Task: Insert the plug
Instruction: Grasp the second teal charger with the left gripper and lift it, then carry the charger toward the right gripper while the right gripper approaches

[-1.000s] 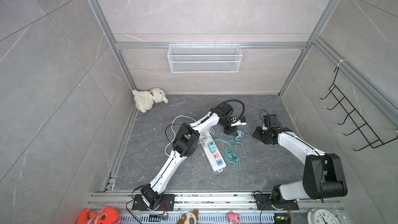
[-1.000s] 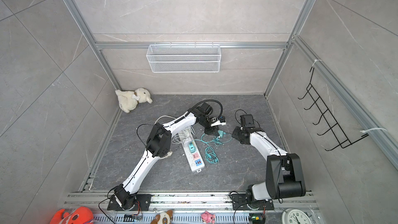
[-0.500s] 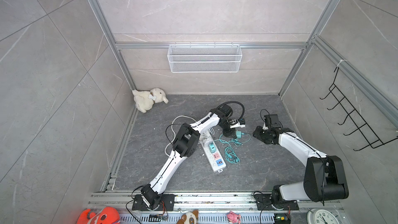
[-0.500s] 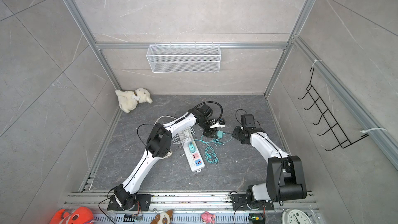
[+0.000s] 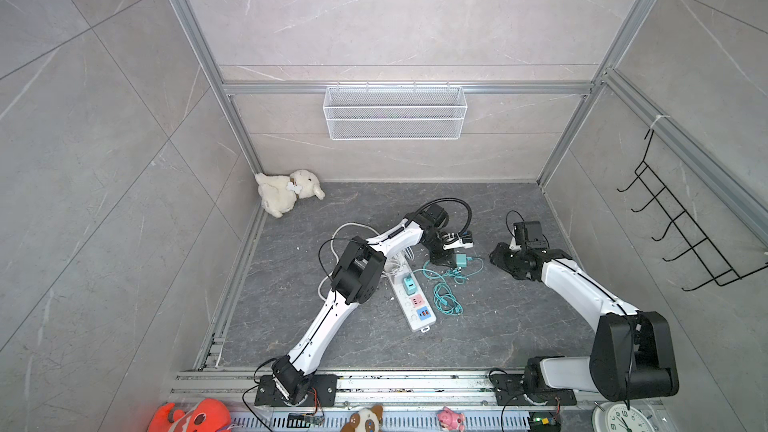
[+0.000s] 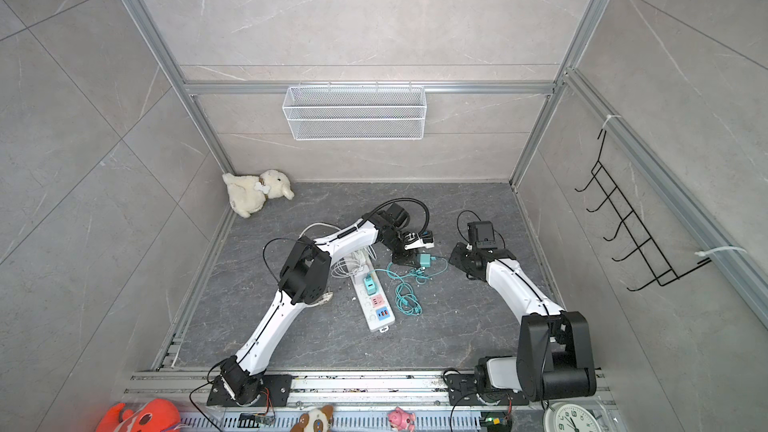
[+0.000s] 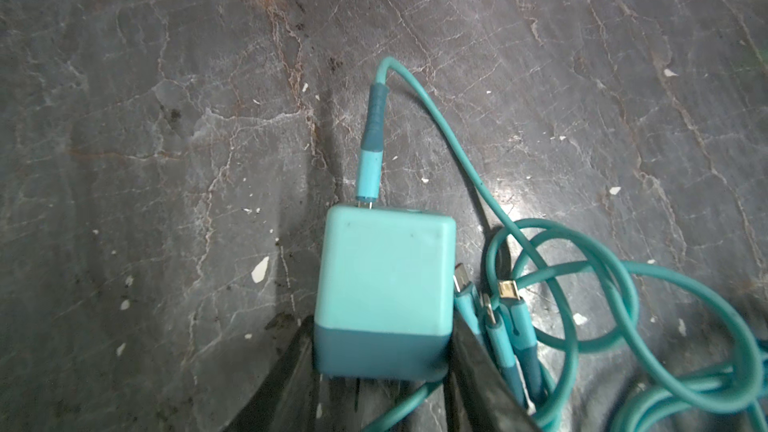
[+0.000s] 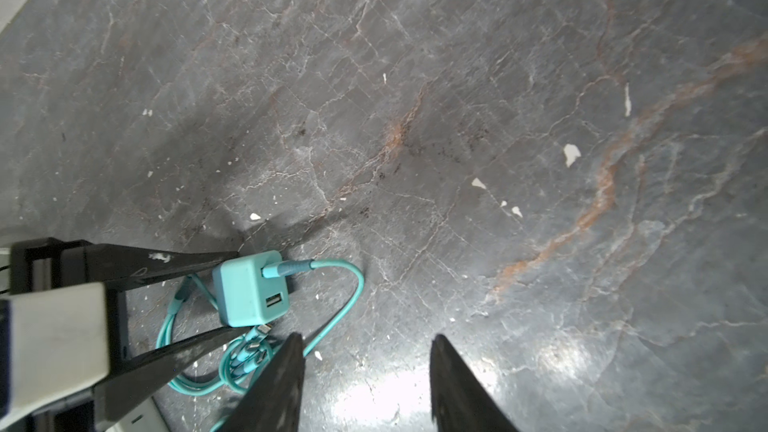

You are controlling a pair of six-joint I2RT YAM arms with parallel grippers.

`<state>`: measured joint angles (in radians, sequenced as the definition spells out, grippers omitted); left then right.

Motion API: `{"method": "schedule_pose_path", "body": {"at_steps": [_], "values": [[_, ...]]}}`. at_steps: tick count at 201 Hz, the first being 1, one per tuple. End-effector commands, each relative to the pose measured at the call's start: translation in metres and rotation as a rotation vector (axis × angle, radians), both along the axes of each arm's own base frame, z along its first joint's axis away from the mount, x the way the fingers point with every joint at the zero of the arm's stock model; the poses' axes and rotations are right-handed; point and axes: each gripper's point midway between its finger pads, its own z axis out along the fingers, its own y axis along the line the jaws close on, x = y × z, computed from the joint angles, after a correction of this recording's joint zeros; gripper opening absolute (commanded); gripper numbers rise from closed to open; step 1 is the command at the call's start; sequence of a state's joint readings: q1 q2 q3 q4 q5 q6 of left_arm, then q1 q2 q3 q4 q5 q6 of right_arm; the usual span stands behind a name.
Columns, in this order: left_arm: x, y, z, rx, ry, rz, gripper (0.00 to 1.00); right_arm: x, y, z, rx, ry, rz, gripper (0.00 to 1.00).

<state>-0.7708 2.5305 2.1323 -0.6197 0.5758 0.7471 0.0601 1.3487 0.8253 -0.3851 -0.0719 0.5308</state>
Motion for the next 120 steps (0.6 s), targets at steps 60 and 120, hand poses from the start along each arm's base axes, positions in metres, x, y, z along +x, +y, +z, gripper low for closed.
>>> {"method": "schedule_pose_path", "body": {"at_steps": [60,120], "values": [[0.042,-0.012,0.111,-0.191,-0.165,0.284,0.26,-0.029,0.019,0.01,0.094,-0.002,0.086,0.53],[0.024,-0.004,0.164,-0.318,-0.129,0.377,0.25,-0.028,0.044,0.036,0.229,-0.093,0.162,0.52]]}}
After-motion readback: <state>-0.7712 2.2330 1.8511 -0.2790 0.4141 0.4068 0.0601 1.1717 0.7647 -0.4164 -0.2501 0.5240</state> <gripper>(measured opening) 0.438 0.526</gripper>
